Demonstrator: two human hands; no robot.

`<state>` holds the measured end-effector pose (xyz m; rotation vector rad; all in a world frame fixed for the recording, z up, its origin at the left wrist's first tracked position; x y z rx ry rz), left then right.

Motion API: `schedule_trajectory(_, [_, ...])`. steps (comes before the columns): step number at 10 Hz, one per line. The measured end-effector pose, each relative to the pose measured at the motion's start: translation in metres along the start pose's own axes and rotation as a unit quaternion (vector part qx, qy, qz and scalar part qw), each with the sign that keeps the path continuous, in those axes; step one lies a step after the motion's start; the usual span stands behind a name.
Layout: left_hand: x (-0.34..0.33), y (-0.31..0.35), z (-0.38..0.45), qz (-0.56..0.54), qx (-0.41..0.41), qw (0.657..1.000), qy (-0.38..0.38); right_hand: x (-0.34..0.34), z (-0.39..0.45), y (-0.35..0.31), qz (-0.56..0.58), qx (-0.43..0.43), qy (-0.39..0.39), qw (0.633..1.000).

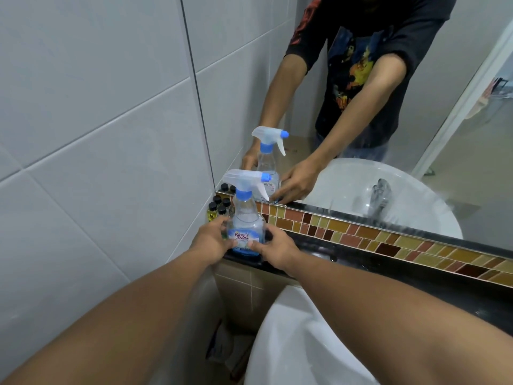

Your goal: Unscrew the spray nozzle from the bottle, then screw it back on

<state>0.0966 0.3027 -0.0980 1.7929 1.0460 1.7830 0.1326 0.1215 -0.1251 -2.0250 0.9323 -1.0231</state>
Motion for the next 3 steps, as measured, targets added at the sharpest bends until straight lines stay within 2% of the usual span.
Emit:
schedule_trajectory(1, [0.001,-0.002,-0.007,0.005,0.014,1.0,0.006,0.005,-0.004,0.004,-0.021,-0.016,0.011,1.0])
schedule_trajectory(3, [-0.003,-0.008,-0.029,0.143,0.049,0.988,-0.037,0.041,-0.023,0.03,-0.142,-0.067,0.042,0.987])
Point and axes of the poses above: each hand's wrist, its own z-axis towards the middle knuckle, its own x-axis out of the back of the hand, y = z × x, the point moved 9 cm from there along z, towards the middle knuckle, and after that the axes turned 9 degrees about -x, right-handed, at the moved point
